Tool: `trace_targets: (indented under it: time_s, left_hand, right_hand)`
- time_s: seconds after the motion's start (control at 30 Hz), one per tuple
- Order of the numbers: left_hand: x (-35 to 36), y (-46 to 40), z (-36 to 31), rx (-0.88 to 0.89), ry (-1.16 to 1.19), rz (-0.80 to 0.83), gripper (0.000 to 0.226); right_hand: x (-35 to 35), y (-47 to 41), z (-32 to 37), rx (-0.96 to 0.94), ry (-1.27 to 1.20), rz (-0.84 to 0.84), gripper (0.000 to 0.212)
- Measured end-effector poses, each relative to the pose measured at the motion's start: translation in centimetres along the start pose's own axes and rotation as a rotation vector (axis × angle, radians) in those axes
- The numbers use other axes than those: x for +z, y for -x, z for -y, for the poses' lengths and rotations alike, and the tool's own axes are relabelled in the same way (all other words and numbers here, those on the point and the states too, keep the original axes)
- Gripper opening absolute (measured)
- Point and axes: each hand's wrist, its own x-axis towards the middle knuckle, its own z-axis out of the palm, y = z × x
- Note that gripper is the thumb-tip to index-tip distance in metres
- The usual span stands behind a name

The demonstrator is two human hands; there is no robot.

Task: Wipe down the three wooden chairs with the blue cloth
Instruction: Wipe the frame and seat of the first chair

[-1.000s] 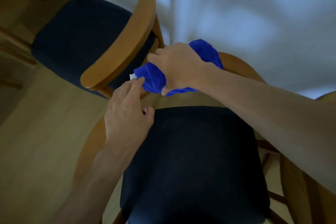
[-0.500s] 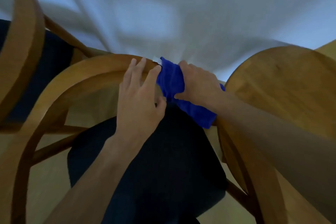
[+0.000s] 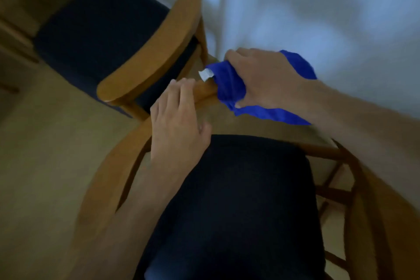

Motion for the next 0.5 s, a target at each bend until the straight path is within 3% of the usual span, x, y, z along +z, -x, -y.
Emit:
trace_targets:
  time_s: [0.13,0.27,0.4,0.5]
  left_hand:
    - [-2.1,3.2,6.3,-0.229,-0.041,0.012,0.067]
    - [-3.1,7.7,9.0,-0.316,-0.068,-0.027,0.061]
    - [-3.2,12.3,10.0,-0.390,-0.067,-0.027,0.058]
    - [-3.0,14.7,10.1,-0.416,-0.085,0.008,0.061]
  right_hand:
    - [0.2,-2.8,5.0,-0.201,0.237,0.036,0.057]
    - [1.5,-5.0,12.6,-0.351,0.360,0.114,0.047]
    - [4.1,-5.3,17.5,-0.492,0.332,0.116,0.059]
    - [4.2,-5.2,17.2,-0.561,0.262,0.091,0.079]
